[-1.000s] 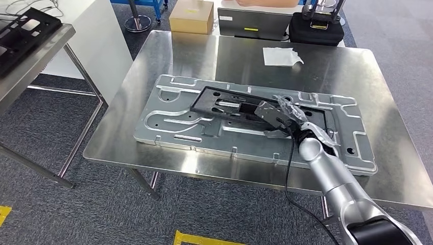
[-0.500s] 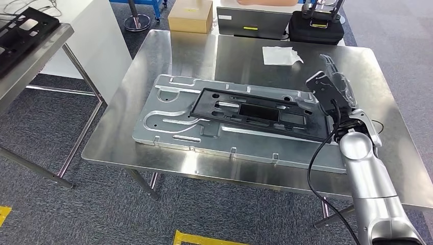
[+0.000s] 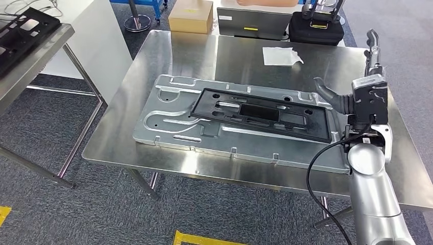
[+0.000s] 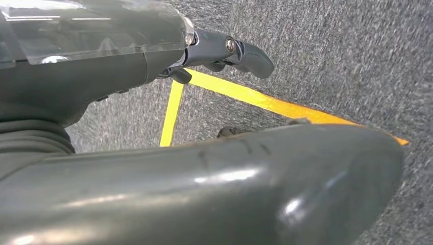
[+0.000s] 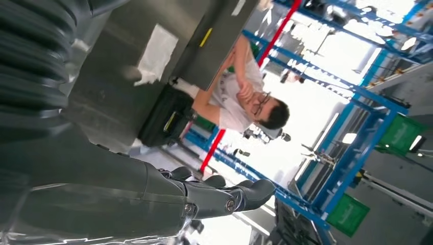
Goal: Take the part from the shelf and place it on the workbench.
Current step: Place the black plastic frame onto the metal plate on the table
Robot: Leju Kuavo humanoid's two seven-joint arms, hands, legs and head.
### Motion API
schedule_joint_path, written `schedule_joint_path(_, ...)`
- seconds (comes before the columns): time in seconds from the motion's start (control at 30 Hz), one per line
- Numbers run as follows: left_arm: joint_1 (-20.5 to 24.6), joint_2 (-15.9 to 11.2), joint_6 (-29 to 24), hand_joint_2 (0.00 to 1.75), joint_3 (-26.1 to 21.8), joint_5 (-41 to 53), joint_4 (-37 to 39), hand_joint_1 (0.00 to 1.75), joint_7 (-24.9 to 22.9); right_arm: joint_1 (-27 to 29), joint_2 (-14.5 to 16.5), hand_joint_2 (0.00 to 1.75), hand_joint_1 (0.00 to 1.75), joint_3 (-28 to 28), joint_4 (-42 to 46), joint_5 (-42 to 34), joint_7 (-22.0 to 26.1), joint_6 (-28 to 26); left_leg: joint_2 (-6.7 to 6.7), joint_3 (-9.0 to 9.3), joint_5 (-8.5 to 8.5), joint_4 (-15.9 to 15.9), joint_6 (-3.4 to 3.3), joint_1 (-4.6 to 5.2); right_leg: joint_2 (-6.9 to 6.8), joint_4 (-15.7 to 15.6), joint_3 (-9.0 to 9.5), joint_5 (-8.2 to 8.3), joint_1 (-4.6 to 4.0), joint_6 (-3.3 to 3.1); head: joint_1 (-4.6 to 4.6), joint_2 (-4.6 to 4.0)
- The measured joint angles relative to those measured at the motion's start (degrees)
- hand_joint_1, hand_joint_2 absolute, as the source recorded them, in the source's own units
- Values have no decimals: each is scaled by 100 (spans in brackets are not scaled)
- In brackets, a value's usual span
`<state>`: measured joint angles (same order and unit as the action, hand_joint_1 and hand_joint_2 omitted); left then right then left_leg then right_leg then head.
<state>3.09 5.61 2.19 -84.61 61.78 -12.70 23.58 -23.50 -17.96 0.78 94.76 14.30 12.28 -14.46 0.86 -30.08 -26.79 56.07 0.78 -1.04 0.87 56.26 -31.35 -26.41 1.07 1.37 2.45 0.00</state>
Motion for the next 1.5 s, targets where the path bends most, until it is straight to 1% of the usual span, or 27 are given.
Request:
schedule_joint_path(0.07,-7,18,-62,0,-61,-86,0,0,7,142,13,0,0,-6,119,-362,74,-13,2,-1,-9,13,-13,4,0,2,7,-3,4,6,0,0)
schedule_joint_path(0.2,-14,91,-237,0,-218,-260,0,0,-8,453,26,0,0,-3,305,-848,269,-12,-1,-6,-25,47,-62,28,4,-8,22,2,24,49,0,0)
schedule_joint_path(0.3,-6,184,-383,0,-313,-410,0,0,-31,632,14,0,0,-3,371,-1045,418,-11,-40,66,68,-83,-148,-2,-4,39,25,-54,22,113,-1,0)
schedule_joint_path(0.37,-3,256,-480,0,-358,-539,-1,0,-37,776,-7,0,0,-18,388,-1171,550,-3,-72,112,118,-175,-191,-31,-28,518,-190,-354,30,135,-1,0)
schedule_joint_path(0.43,-5,326,-570,0,-397,-673,-3,0,-37,993,-25,0,0,-52,393,-1297,691,8,-76,109,118,-175,-201,-34,-36,1277,-570,-668,51,174,-1,0)
schedule_joint_path(0.47,-8,360,-602,0,-412,-726,-4,0,-37,1109,-28,0,0,-71,398,-1335,751,8,-74,105,112,-162,-197,-37,-39,1520,-701,-707,69,197,-1,0)
schedule_joint_path(0.5,-12,393,-628,0,-423,-768,-4,0,-36,1225,-27,0,0,-97,417,-1347,810,-10,-65,100,98,-140,-184,-46,-43,1549,-731,-617,92,225,-1,0)
schedule_joint_path(0.53,-15,423,-641,0,-431,-799,-4,0,-34,1329,-24,0,0,-129,452,-1329,861,-41,-45,94,78,-108,-160,-62,-47,1350,-646,-432,120,253,-1,0)
schedule_joint_path(0.6,-15,470,-651,0,-442,-828,-8,0,-31,1533,-5,0,0,-226,561,-1217,937,-135,16,51,14,-5,-72,-96,24,602,-272,-70,177,319,-1,0)
schedule_joint_path(0.63,-10,484,-649,0,-444,-831,-12,0,-30,1639,10,0,0,-288,622,-1128,958,-191,52,20,-12,47,-23,-103,84,352,-140,13,186,317,-1,0)
schedule_joint_path(0.7,-4,499,-632,0,-445,-828,-19,0,-28,1852,56,0,0,-420,745,-902,975,-297,121,-41,-24,115,70,-92,156,233,-79,-25,163,245,0,0)
schedule_joint_path(0.77,-15,509,-590,0,-445,-816,-20,0,-29,2026,126,0,0,-553,883,-645,975,-383,171,-85,-20,152,145,-97,80,253,-136,-27,152,122,2,0)
schedule_joint_path(0.8,-24,511,-569,0,-445,-808,-20,0,-30,2091,170,0,0,-618,952,-531,970,-409,145,-137,-89,223,167,-104,37,259,-167,-8,147,62,2,0)
schedule_joint_path(0.87,-32,513,-535,0,-445,-792,-20,0,-32,2217,260,0,0,-747,1081,-345,955,-445,44,-345,-468,708,177,-109,-67,244,-232,43,129,-52,2,0)
schedule_joint_path(0.93,-31,513,-496,0,-445,-786,-20,0,-32,2352,366,0,0,-864,1187,-159,932,-470,-22,-634,-928,1490,168,-91,-178,246,-303,89,69,-126,2,0)
schedule_joint_path(0.97,-31,513,-479,0,-445,-784,-20,0,-33,2415,426,0,0,-917,1232,-70,920,-485,-30,-712,-1037,1772,156,-80,-234,248,-338,114,35,-150,2,0)
schedule_joint_path(1.0,-32,513,-468,0,-445,-783,-20,0,-34,2469,482,0,0,-965,1272,-2,911,-498,-38,-692,-1027,1860,133,-66,-288,249,-373,140,1,-167,2,0)
schedule_joint_path(1.03,-34,513,-462,0,-445,-783,-20,0,-36,2511,530,0,0,-1006,1309,45,905,-510,-52,-564,-914,1730,97,-47,-339,250,-404,167,-30,-178,2,0)
schedule_joint_path(1.07,-34,513,-462,0,-445,-781,-20,0,-36,2542,568,0,0,-1042,1346,85,900,-518,-94,-330,-742,1395,43,-17,-387,250,-433,197,-57,-183,2,0)
schedule_joint_path(1.13,-19,511,-463,0,-444,-777,-21,0,-42,2589,645,0,0,-1115,1419,196,890,-527,-294,219,-496,542,-75,66,-480,253,-469,261,-96,-171,2,0)
schedule_joint_path(1.2,6,515,-463,0,-443,-776,-24,0,-52,2629,731,0,0,-1181,1482,331,873,-531,-440,451,-417,92,-139,134,-585,244,-472,329,-102,-120,2,0)
schedule_joint_path(1.27,8,525,-463,0,-443,-779,-24,0,-63,2662,804,0,0,-1225,1538,425,859,-533,-375,391,-322,20,-184,158,-700,210,-462,410,-92,-51,3,0)
schedule_joint_path(1.3,5,533,-463,0,-444,-781,-24,0,-68,2678,834,0,0,-1243,1565,463,853,-534,-324,355,-252,-21,-220,151,-675,220,-477,378,-82,-13,4,0)
schedule_joint_path(1.37,9,544,-465,0,-445,-790,-25,0,-74,2738,892,0,0,-1303,1624,551,836,-537,-225,234,-70,-84,-296,125,-447,491,-572,8,-64,51,3,0)
schedule_joint_path(1.43,21,550,-460,0,-446,-795,-26,0,-76,2816,955,0,0,-1360,1666,646,817,-538,-119,65,84,-84,-327,115,-187,1164,-746,-578,-37,80,3,0)
schedule_joint_path(1.47,20,554,-456,0,-447,-797,-26,0,-77,2844,992,0,0,-1378,1681,697,804,-538,-59,-30,151,-70,-324,119,-141,1483,-796,-723,-34,88,3,0)
schedule_joint_path(1.5,19,558,-451,0,-446,-796,-26,0,-77,2865,1034,0,0,-1395,1698,752,789,-536,3,-131,216,-50,-317,122,-119,1685,-786,-751,-33,91,3,0)
